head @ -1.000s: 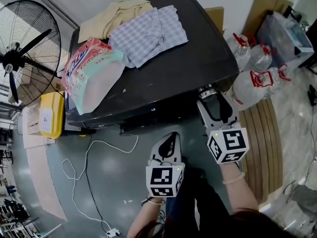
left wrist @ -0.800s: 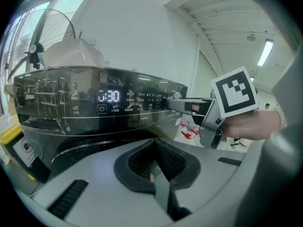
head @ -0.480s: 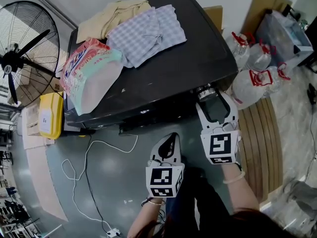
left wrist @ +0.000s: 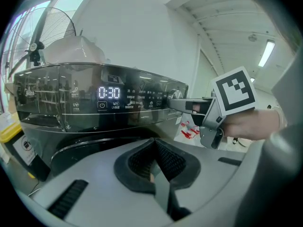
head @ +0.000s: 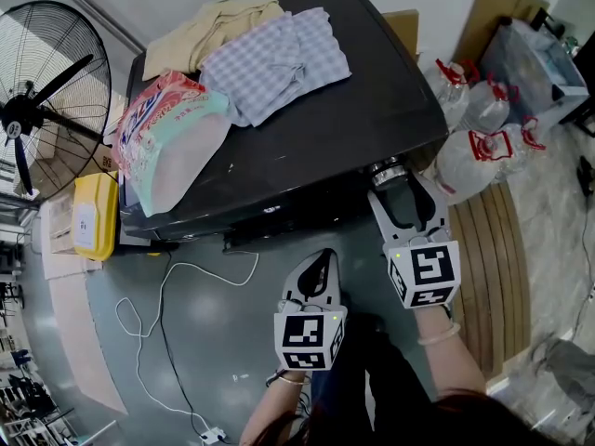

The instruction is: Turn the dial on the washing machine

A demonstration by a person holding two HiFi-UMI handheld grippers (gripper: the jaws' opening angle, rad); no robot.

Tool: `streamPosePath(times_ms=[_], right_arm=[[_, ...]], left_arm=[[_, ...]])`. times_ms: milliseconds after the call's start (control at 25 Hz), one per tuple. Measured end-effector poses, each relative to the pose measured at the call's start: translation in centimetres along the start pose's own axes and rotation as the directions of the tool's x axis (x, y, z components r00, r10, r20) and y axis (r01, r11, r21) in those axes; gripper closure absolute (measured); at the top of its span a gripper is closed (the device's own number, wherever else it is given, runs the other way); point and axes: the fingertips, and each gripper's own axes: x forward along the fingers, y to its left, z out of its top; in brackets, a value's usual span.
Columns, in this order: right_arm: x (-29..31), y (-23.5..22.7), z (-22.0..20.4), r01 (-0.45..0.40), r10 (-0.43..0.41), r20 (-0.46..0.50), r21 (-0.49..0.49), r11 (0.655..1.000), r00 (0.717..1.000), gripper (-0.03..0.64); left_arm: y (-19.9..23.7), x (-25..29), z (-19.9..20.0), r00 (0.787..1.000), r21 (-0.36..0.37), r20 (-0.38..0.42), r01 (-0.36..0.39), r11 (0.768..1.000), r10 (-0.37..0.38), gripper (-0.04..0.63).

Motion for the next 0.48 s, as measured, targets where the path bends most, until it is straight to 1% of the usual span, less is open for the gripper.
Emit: streamPosePath(times_ms=[80,160,480], right_arm=[[0.0,-0.1,-0.07,-0.011,0.009,0.016,0.097,0.995,1.0,0.324],[0.02,-0.16,-0.11,-0.017,0.012,0.029,0.156,0.988,1.0,0.323],[-0.06,-0.12,0.0,-0.02,0.016,0.03,0.141,0.99,0.999,0.322]], left_arm=[[0.02,0.03,0.01,1.0,-0.001,0.0,0.0,1.0,0.0,0.578],[0.03,0.07,0.0,1.0,-0.001,0.001,-0.001,1.0,0.001,0.578],[-0.02,0.02,-0.07,1.0,-0.004,0.0,-0.001,1.0,0.001,0.578]])
